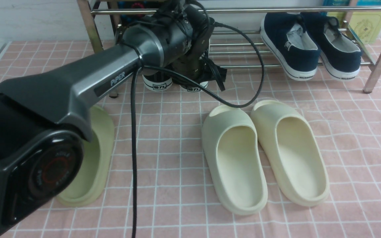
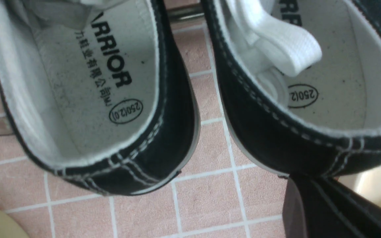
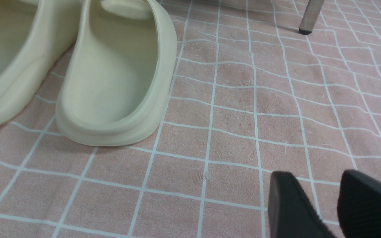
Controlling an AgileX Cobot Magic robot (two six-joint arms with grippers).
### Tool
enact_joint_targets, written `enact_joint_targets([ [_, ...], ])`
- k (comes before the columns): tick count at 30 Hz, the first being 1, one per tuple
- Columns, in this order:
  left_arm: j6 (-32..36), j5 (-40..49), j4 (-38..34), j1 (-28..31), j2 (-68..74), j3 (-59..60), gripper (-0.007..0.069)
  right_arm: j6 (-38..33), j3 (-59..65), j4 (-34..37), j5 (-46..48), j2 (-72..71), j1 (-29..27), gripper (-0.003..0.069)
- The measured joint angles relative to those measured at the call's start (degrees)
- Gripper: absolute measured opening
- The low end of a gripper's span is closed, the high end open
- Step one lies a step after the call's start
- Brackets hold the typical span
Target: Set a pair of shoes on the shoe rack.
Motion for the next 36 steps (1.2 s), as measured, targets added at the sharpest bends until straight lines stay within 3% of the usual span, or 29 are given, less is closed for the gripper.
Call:
enact_joint_targets([
  [5,2.8,2.1,-3.4,-0.7,-2.2,0.0,0.0036,0.0,0.0,0.0,0.0,0.0,0.0,0.0238],
  [12,14.5,11.2,-4.3,-3.8,-15.5,0.0,0.004,0.0,0.0,0.0,0.0,0.0,0.0,0.0238],
  [19,17.4,15.0,2.6,-3.8,-33.5,0.0,0.0041,0.0,0.0,0.0,0.0,0.0,0.0,0.0238],
  [23,15.4,16.9,7.1,-3.8,-41.1,0.6,0.0041,0.0,0.0,0.0,0.0,0.0,0.0,0.0238],
  [29,8.1,14.5,12.0,-3.8,-54.6,15.8,0.0044,0.0,0.0,0.0,0.0,0.0,0.0,0.0238],
  [30,4.6,9.8,13.0,-3.8,-60.0,24.3,0.0043,0.0,0.0,0.0,0.0,0.0,0.0,0.0238],
  [31,3.6,9.1,13.1,-3.8,-60.7,25.4,0.0043,0.0,0.0,0.0,0.0,0.0,0.0,0.0238],
  [34,-6.4,-6.9,15.6,-3.8,-74.4,45.8,0.0043,0.0,0.0,0.0,0.0,0.0,0.0,0.0238],
  [36,-9.2,-12.3,16.6,-3.8,-78.6,51.3,0.0043,0.0,0.0,0.0,0.0,0.0,0.0,0.0238],
])
